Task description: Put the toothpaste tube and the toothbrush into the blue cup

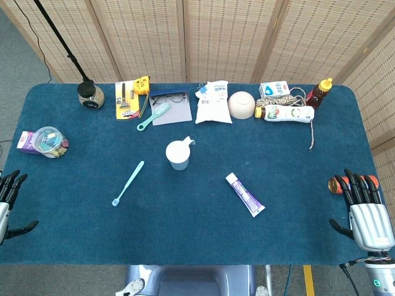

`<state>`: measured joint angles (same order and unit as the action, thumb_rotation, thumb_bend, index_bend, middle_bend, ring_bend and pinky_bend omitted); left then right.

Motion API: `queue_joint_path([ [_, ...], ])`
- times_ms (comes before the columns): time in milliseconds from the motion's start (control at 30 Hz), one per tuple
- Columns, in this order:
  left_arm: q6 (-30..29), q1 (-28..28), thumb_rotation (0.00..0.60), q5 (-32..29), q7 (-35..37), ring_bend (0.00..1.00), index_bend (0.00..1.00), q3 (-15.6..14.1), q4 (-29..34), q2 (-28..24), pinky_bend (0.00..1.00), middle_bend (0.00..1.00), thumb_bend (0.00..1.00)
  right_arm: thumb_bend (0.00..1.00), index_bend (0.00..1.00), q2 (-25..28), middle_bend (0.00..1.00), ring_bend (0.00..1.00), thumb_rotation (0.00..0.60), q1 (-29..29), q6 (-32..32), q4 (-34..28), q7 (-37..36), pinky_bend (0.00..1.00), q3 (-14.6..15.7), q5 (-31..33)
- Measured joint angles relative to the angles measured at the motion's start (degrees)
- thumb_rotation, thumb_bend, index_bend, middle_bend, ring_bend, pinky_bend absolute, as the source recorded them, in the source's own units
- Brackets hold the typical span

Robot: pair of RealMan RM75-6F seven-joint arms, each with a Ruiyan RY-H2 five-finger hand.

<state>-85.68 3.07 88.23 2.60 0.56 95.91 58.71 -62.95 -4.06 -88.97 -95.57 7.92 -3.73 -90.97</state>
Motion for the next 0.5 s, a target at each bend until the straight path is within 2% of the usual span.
queue_joint_path([
  [233, -0.4, -0.1, 0.6, -0.2, 0.3, 0.0, 0.0, 0.1, 0.1, -0.1, 0.0, 0.0, 0.0, 0.0, 0.0, -0.1, 0.0, 0.0, 0.6, -0.4, 1.8, -0.2, -0.1, 0.0, 0.3, 0.6],
  [500, -1.3, -0.5, 0.6, -0.1, 3.2, 0.0, 0.0, 0.3, 0.1, -1.2, 0.0, 0.0, 0.0, 0.0, 0.0, -1.4, 0.0, 0.0, 0.6, -2.1, 6.4, -0.1, 0.7, 0.0, -0.8, 5.7],
])
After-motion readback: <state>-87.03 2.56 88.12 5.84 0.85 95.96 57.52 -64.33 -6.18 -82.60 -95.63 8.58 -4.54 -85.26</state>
